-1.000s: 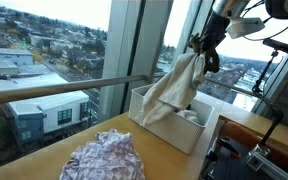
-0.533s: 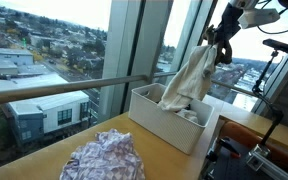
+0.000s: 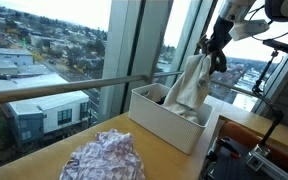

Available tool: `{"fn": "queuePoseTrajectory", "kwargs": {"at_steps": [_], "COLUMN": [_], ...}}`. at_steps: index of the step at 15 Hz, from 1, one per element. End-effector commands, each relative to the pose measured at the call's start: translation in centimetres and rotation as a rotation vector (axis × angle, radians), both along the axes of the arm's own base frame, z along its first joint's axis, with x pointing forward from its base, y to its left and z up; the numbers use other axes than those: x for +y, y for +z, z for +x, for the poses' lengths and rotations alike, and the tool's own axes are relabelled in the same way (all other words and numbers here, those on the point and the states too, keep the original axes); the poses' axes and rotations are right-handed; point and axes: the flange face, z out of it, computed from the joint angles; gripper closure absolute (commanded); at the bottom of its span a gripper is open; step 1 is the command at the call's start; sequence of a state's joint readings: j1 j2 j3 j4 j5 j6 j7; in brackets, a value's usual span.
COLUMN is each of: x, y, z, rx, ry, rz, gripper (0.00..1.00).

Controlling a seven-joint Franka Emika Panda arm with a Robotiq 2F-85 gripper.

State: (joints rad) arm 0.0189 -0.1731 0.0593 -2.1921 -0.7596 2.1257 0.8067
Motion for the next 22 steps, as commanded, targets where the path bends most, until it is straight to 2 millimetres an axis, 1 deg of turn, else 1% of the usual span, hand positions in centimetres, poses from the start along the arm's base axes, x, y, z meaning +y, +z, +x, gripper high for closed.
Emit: {"fn": "queuePoseTrajectory", "kwargs": {"at_steps": [1, 2, 3, 4, 5, 6, 7, 8, 9, 11, 12, 13, 14, 16, 17, 18, 19, 20, 22], "x": [2.1, 2.5, 2.5, 2.3, 2.1, 1.9, 1.9, 2.3, 3.1, 5.8, 8.2, 10.5, 13.6, 20.0, 22.7, 25.3, 27.6, 29.6, 33.0], "y": [-6.1, -7.7, -9.1, -10.2, -11.0, -11.1, -11.0, -10.1, -9.0, -6.1, -4.6, -3.4, -3.0, -3.5, -5.3, -6.5, -8.3, -10.3, -14.2], "z": [2.5, 2.9, 3.4, 3.6, 3.7, 3.6, 3.4, 2.9, 2.4, 1.3, 0.6, 0.0, -0.3, -0.9, -1.1, -1.4, -1.6, -1.8, -1.3], "rx": [0.026, 0.033, 0.045, 0.053, 0.06, 0.063, 0.065, 0.059, 0.047, 0.008, -0.014, -0.033, -0.047, -0.055, -0.049, -0.043, -0.036, -0.031, -0.032], "ry": [0.042, 0.047, 0.05, 0.048, 0.045, 0.039, 0.04, 0.044, 0.052, 0.088, 0.123, 0.157, 0.21, 0.321, 0.376, 0.426, 0.473, 0.522, 0.628], "rz": [0.012, 0.017, 0.017, 0.015, 0.011, 0.006, 0.002, -0.002, -0.012, -0.04, -0.053, -0.063, -0.062, -0.036, -0.017, 0.005, 0.033, 0.073, 0.168], "gripper": [0.96, 0.84, 0.59, 0.57, 0.52, 0.45, 0.37, 0.3, 0.22, 0.09, 0.01, 0.0, 0.0, 0.0, 0.0, 0.0, 0.0, 0.0, 0.0]}}
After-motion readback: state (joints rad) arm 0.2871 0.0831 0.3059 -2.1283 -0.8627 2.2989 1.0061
